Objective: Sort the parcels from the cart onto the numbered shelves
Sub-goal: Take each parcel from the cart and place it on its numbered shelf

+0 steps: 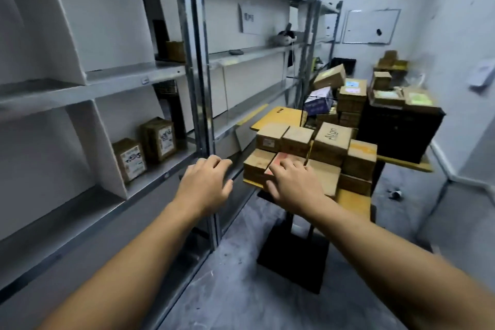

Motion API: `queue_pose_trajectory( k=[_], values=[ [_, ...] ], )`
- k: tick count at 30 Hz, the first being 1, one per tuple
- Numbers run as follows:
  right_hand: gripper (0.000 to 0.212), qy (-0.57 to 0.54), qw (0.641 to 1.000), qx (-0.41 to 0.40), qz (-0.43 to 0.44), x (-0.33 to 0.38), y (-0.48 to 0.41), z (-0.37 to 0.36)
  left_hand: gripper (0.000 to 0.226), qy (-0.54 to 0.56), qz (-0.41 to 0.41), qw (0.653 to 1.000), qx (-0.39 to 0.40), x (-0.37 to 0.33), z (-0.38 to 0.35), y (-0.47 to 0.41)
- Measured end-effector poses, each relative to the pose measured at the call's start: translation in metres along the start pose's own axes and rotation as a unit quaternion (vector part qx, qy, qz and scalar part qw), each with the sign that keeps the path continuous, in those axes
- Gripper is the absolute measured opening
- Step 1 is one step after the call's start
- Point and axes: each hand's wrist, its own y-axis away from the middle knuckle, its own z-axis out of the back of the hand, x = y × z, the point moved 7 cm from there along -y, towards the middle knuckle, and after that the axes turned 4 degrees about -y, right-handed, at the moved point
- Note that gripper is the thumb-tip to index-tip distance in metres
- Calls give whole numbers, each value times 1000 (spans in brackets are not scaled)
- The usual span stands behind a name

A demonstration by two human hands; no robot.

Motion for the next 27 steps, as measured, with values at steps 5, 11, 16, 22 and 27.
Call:
queue_pose_trajectory(
  k=[5,11,16,22,27],
  values=[
    [48,1,995,36,-98,-72,18,-26,47,13,-75,997,28,-60,-50,-44],
    [42,-2,985,77,-156,-149,12,-73,51,36,-142,987,67,-108,-131,-103],
    [38,-3,977,86,-196,-203,-17,-125,48,70,-195,973,97,-140,-204,-167],
    [37,-5,956,147,-253,-250,-41,-191,50,77,-223,952,194,-167,-298,-215],
    [37,-59,921,196,-332,-284,-52,-237,41,56,-213,948,228,-165,-350,-240]
  ],
)
